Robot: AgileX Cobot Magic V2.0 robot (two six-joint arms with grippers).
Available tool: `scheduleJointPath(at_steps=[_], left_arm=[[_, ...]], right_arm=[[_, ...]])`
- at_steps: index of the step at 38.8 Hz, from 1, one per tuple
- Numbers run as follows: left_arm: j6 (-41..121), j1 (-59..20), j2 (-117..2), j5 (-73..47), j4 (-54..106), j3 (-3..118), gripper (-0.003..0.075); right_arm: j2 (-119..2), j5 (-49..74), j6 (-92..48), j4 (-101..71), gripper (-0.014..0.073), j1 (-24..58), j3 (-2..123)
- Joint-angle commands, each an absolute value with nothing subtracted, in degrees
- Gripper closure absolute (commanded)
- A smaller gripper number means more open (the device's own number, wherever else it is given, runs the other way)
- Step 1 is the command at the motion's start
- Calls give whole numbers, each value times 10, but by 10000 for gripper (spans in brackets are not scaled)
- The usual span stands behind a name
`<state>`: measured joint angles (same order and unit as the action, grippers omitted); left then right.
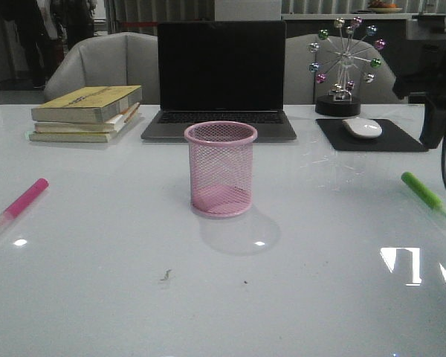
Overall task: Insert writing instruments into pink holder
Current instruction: 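Lower the right gripper onto the lime-green marker and close on it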
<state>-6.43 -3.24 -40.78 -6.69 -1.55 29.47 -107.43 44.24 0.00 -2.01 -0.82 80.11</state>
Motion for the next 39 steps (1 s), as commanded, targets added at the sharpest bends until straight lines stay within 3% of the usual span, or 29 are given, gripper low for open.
scheduleJointPath(at_steps=[1, 10, 39], left_arm=[[-67, -36, -409, -19, -11, 316, 463], [-67, -36, -409, -19, -11, 316, 463], [-67, -36, -409, 0, -11, 316, 463]], right_arm=[[-1069, 443, -13, -21, 266, -8, 832], [-1097, 450, -15, -35, 181, -8, 834], [-1156, 454, -15, -36, 207, -7, 834]])
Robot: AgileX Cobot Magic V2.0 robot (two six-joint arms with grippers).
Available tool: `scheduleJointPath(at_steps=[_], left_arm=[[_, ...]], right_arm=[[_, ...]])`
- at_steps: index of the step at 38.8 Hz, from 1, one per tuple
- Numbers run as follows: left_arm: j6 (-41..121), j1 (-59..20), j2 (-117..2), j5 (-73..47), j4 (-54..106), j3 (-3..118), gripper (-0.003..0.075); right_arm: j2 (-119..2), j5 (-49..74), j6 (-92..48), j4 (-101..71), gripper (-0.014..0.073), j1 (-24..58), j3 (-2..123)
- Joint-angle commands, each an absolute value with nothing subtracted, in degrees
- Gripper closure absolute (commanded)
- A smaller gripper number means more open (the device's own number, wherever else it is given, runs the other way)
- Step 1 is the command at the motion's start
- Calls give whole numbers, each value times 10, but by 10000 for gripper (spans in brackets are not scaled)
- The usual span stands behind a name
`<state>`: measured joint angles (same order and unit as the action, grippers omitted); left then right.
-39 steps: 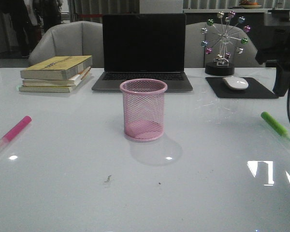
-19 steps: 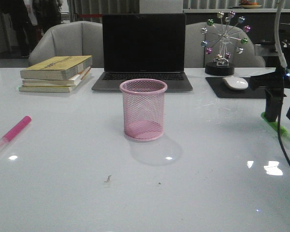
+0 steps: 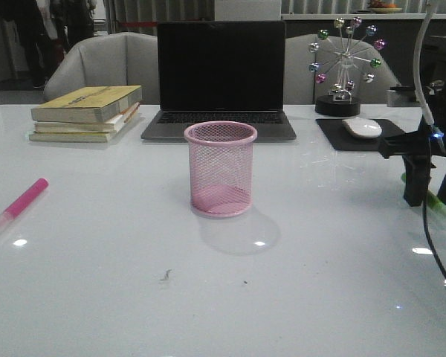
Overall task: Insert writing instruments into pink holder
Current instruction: 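Lower the right gripper onto the lime-green marker and close on it, then lift the green marker with the right gripper toward the pink holder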
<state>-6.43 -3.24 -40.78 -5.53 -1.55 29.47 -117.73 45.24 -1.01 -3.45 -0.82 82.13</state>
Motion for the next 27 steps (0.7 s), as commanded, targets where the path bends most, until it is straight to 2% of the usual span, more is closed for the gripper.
scheduleJointPath(at_steps=[1, 7, 10, 18, 27], left_arm=[[-67, -36, -409, 0, -11, 316, 463], [-67, -36, -409, 0, -11, 316, 463], [-67, -36, -409, 0, -11, 316, 463], [-67, -36, -409, 0, -11, 316, 463], [-67, -36, -409, 0, -11, 316, 463]], right_arm=[[-1156, 456, -15, -36, 225, -7, 834], [-1156, 468, -15, -36, 407, -7, 834], [-1156, 472, -15, -36, 454, -7, 834], [-1152, 459, -15, -46, 459, -5, 834], [-1095, 382, -22, -84, 459, 23, 834]])
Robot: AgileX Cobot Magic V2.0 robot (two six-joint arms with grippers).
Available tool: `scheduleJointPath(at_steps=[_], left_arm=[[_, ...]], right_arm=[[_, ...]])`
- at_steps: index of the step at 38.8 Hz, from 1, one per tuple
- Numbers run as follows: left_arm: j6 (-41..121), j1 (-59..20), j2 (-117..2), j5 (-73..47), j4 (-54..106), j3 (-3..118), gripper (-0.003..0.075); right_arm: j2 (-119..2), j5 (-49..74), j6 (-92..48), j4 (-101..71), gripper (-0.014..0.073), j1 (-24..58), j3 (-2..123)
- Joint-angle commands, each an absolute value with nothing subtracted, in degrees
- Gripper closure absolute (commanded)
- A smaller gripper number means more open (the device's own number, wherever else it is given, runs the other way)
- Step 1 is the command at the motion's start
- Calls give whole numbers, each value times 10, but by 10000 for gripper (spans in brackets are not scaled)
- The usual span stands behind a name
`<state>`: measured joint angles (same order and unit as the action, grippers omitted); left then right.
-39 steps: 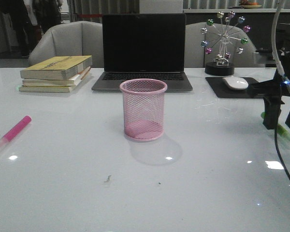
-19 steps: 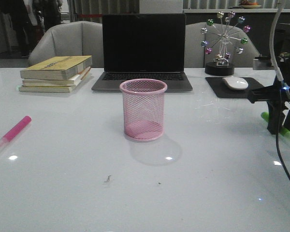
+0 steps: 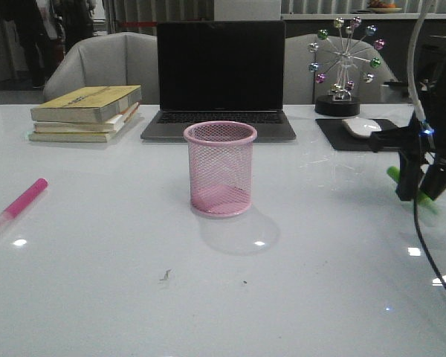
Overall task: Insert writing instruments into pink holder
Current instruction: 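Lift the green marker with the right gripper toward the pink holder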
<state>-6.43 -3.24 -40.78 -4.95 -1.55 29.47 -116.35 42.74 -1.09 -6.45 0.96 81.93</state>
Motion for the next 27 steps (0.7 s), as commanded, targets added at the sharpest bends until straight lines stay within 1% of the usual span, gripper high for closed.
scheduleJointPath(at_steps=[1, 14, 27], left_arm=[[-67, -36, -409, 0, -11, 316, 463], [-67, -36, -409, 0, -11, 316, 463], [-67, -36, -409, 0, -11, 316, 463]], right_arm=[[-1090, 371, -24, -84, 459, 28, 834], [-966, 266, -42, -84, 459, 101, 834], [-939, 90, -74, -82, 459, 194, 829]])
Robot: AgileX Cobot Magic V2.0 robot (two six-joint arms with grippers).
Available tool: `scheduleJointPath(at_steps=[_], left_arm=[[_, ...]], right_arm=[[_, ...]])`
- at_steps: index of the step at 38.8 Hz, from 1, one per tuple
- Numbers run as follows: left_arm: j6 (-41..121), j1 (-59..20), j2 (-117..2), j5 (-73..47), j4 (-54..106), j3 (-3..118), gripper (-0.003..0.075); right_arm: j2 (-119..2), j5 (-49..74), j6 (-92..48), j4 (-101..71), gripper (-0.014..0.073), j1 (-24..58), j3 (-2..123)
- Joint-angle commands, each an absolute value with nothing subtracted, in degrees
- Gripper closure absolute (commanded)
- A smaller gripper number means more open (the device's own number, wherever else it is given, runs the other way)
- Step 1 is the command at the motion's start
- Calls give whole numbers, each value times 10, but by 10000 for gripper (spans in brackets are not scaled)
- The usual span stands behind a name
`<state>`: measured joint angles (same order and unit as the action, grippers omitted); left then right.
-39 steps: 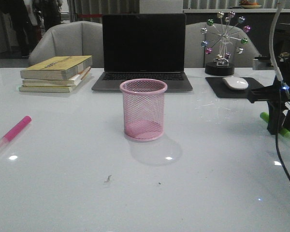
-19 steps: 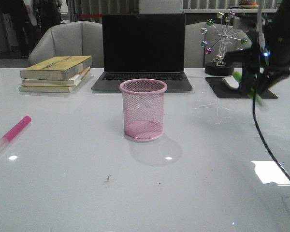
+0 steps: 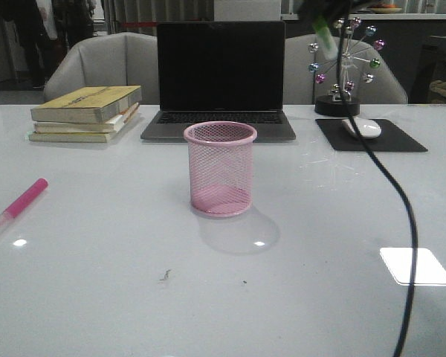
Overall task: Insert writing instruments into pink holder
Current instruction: 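Lift the green marker with the right gripper toward the pink holder, then lower the green marker into the pink holder and open the right gripper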
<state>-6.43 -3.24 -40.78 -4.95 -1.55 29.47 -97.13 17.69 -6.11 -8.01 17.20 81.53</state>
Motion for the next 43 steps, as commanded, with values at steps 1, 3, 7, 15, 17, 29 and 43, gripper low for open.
scheduleJointPath(at_steps=[1, 3, 7, 15, 17, 29, 43], left_arm=[[-67, -36, -409, 0, -11, 316, 463], [-67, -36, -409, 0, -11, 316, 463], [-67, -36, -409, 0, -11, 316, 463], [-67, -36, -409, 0, -11, 316, 463], [-67, -36, -409, 0, -11, 316, 463], [-67, -36, -409, 0, -11, 316, 463], [-67, -36, -409, 0, -11, 316, 463]], right_arm=[[-939, 63, -75, -82, 459, 207, 825], [-939, 28, -75, -82, 459, 225, 815], [-940, -49, -75, -82, 459, 256, 778], [-947, -159, -75, -83, 459, 291, 709], [-955, -183, -75, -83, 459, 300, 692], [-1029, -268, -75, -83, 459, 326, 675], [-1062, -290, -75, -83, 459, 325, 675]])
